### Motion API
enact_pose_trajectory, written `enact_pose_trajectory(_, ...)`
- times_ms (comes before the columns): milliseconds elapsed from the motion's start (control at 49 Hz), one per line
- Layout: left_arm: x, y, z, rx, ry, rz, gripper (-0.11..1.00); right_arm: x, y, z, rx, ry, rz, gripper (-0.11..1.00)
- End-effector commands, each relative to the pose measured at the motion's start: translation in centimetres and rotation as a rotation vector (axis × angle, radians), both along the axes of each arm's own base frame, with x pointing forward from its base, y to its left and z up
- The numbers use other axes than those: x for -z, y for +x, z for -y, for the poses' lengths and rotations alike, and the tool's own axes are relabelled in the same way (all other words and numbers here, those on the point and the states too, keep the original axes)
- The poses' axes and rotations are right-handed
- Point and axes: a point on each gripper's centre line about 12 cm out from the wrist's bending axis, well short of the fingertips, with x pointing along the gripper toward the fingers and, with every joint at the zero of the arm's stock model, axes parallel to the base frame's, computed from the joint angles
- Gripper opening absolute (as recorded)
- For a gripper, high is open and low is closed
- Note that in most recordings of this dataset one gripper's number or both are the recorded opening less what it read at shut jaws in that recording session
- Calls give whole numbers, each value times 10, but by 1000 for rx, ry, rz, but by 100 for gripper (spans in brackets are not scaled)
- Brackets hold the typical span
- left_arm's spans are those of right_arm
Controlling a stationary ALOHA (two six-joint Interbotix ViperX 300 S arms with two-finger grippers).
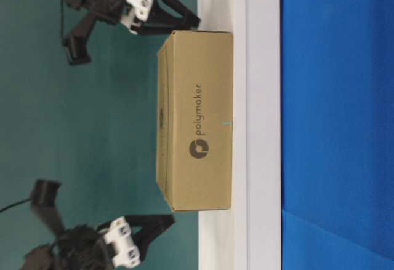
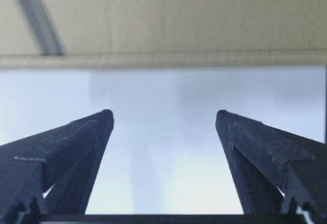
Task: Place the cardboard box on the stand after clamping it between your arms.
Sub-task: 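Release the box and move both grippers outward away from it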
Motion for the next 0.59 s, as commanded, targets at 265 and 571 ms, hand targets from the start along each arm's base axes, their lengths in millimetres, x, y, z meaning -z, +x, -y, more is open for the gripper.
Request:
enact_pose_trajectory(265, -43, -25, 49, 50, 88, 132, 84, -68, -11, -41, 7, -88, 154, 97)
enact_pose_trajectory(571, -69, -37, 87, 77, 156, 330, 84, -87, -24, -83, 43, -101, 249, 97)
